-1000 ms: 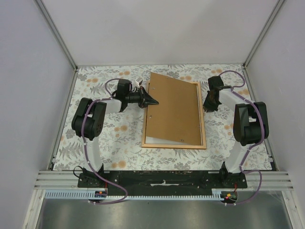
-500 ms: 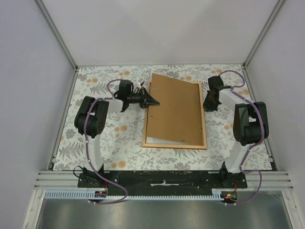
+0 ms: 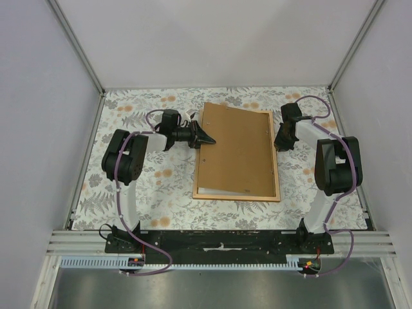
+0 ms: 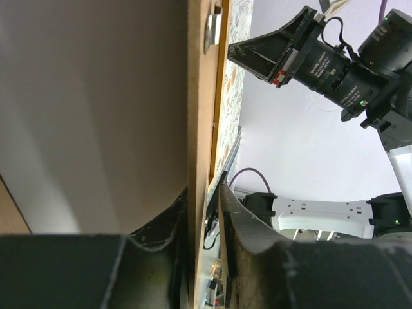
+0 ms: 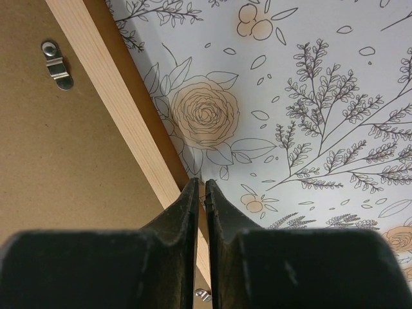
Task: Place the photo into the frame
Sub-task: Place the backboard on the frame body.
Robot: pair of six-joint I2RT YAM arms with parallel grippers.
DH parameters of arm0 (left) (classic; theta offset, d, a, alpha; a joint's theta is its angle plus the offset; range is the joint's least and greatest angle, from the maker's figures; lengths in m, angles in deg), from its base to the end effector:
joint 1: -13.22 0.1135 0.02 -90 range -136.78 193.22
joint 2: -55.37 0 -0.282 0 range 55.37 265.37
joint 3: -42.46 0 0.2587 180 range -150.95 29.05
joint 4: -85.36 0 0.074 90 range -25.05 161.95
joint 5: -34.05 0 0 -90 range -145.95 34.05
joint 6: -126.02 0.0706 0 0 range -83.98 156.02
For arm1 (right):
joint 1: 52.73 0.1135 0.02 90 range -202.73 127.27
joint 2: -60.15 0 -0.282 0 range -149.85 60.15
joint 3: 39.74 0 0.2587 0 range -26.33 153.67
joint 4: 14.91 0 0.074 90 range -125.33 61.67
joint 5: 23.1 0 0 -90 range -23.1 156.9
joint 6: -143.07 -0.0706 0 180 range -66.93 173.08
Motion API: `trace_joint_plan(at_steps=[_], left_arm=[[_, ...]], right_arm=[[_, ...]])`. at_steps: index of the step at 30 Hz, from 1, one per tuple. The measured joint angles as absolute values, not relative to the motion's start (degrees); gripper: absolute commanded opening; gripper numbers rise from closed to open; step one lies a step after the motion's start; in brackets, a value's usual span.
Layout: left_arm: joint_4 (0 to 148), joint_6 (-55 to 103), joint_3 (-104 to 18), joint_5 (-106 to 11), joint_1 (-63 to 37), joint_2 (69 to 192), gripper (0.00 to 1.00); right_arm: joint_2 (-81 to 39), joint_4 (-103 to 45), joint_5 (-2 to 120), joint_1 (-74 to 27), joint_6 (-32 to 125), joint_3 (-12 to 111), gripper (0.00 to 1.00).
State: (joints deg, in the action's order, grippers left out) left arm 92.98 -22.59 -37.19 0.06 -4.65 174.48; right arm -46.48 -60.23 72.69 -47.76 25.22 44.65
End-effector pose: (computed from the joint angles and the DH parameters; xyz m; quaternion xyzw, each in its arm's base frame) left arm 0.4135 -0.1948 0.1356 -0.0546 0.8028 -0.5879 0.0830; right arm 0.3943 0.0271 0.1525 0.2039 0.9582 0.0074 0.2004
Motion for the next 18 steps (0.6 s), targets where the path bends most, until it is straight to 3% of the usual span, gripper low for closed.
trace_joint_plan(at_steps=[8,18], left_arm=[[87.52,-19.33,-38.11,-0.31,-4.65,174.5,0.41],[76.2,-12.84,-42.37,-2.41,-4.93,174.5,0.5]], right_arm=[[-46.48,-60.2,72.69,-47.76,25.24,44.61,0.14],[-46.48,-60.18,72.66,-47.76,25.24,44.61,0.13]])
